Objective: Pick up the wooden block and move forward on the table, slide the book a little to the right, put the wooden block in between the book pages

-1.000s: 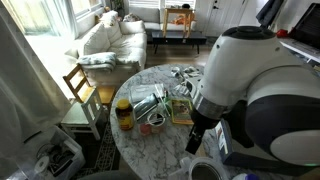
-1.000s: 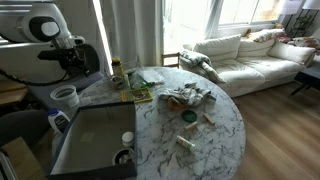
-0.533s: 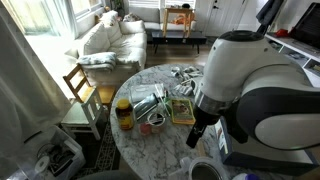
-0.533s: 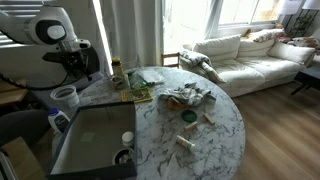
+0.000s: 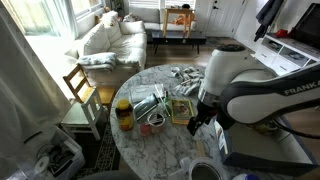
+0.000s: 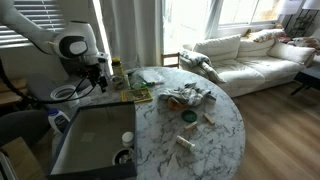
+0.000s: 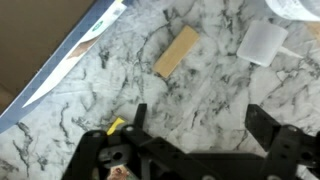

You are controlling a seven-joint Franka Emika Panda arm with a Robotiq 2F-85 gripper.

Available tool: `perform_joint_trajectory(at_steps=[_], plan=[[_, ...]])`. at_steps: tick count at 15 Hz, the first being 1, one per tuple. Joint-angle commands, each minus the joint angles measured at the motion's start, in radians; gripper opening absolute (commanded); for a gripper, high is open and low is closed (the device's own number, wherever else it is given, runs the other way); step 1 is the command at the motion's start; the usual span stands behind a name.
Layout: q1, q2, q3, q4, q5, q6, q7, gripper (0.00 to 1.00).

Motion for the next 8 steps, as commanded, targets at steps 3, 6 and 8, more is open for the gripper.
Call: perform_joint_trajectory(at_steps=[3, 6, 8], plan=[[0.015, 0.141, -0.022, 0.070, -0.044, 0.016, 0.035, 1.00], [0.022, 0.199, -0.043, 0.087, -0.053, 0.009, 0.080, 1.00], [0.024, 0.226, -0.060, 0.096, -0.044, 0.002, 0.114, 1.00]])
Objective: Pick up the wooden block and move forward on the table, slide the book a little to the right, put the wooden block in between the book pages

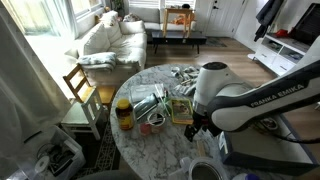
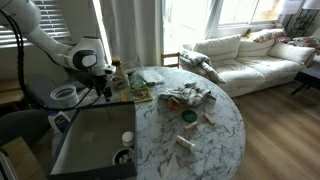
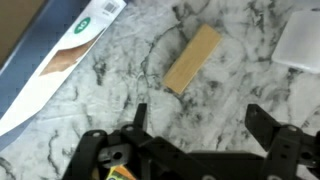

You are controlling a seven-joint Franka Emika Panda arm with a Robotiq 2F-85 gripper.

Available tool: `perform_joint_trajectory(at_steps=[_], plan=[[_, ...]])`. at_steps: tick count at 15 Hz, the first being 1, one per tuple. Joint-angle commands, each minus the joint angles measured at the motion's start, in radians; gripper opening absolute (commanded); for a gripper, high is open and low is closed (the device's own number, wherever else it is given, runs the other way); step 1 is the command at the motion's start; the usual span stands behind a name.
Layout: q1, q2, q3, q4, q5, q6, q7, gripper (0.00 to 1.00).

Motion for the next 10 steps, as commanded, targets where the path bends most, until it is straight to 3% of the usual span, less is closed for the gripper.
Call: perform_joint_trajectory(at_steps=[1, 7, 10], plan=[[0.017, 0.062, -0.039, 0.039, -0.005, -0.034, 0.068, 1.00], [0.004, 0.120, -0.040, 0.072, 0.080, -0.069, 0.116, 1.00], [0.004, 0.138, -0.038, 0.083, 0.132, -0.083, 0.130, 0.82]])
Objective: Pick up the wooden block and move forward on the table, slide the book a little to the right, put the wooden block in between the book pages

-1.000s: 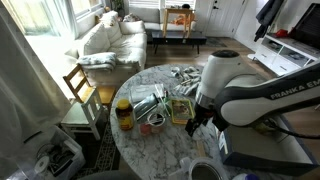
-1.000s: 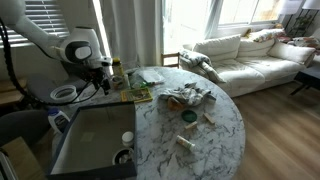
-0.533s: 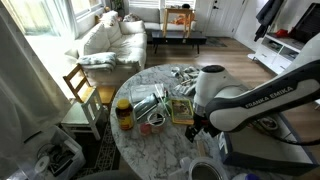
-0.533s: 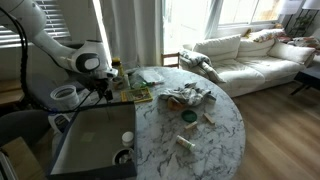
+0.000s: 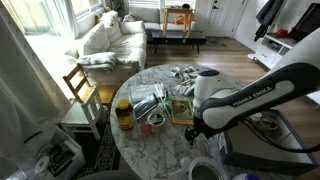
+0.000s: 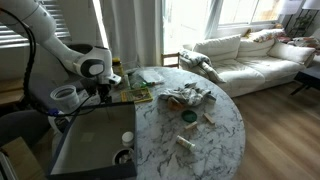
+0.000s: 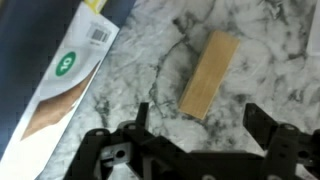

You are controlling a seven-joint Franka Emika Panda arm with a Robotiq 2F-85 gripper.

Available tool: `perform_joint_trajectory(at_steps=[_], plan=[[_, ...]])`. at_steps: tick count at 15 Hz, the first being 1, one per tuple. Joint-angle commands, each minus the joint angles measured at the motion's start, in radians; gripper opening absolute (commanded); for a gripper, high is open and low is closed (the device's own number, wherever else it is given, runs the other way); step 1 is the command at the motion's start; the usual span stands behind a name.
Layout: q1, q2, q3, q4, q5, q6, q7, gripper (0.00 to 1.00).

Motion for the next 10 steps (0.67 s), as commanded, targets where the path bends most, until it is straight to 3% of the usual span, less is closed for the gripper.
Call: perform_joint_trajectory(at_steps=[1, 3, 6, 8, 10], plan=[[0.006, 0.034, -0.005, 0.035, 0.050, -0.049, 0.037, 0.78], [0.008, 0.042, -0.008, 0.044, 0.058, -0.070, 0.054, 0.63], [0.004, 0.051, -0.005, 0.055, 0.076, -0.074, 0.063, 0.57], [0.003, 0.055, -0.004, 0.062, 0.086, -0.071, 0.062, 0.30], [0.001, 0.053, -0.004, 0.069, 0.092, -0.069, 0.053, 0.14]])
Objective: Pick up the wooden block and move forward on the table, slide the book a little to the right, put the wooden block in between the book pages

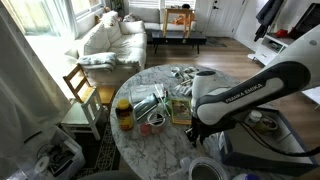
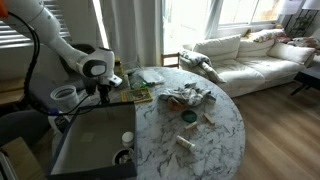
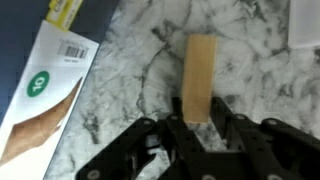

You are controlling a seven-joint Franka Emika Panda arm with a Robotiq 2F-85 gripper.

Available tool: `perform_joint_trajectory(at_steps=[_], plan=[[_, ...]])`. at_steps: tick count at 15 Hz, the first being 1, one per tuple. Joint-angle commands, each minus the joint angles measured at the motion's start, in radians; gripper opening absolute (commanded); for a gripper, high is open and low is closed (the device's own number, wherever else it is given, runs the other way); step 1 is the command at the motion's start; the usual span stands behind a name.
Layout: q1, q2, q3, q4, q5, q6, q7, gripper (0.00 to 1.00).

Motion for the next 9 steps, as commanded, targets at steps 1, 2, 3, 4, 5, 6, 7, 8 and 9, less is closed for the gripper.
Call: perform_joint_trajectory(at_steps=[1, 2, 3, 4, 5, 6, 7, 8, 9], plan=[[0.002, 0.016, -0.007, 0.025, 0.016, -0.015, -0.006, 0.06], [0.002, 0.013, -0.007, 0.029, 0.013, -0.017, -0.012, 0.06], [0.003, 0.008, -0.009, 0.035, 0.003, -0.019, -0.021, 0.07], [0.004, 0.003, -0.008, 0.043, -0.004, -0.020, -0.031, 0.07], [0.006, -0.003, -0.008, 0.052, -0.017, -0.017, -0.048, 0.07], [0.005, -0.008, -0.005, 0.064, -0.032, -0.016, -0.084, 0.07], [0.000, -0.012, 0.003, 0.077, -0.039, -0.011, -0.128, 0.07], [0.001, -0.014, 0.004, 0.091, -0.061, -0.008, -0.170, 0.07], [0.000, -0.016, 0.009, 0.107, -0.075, -0.011, -0.210, 0.07]])
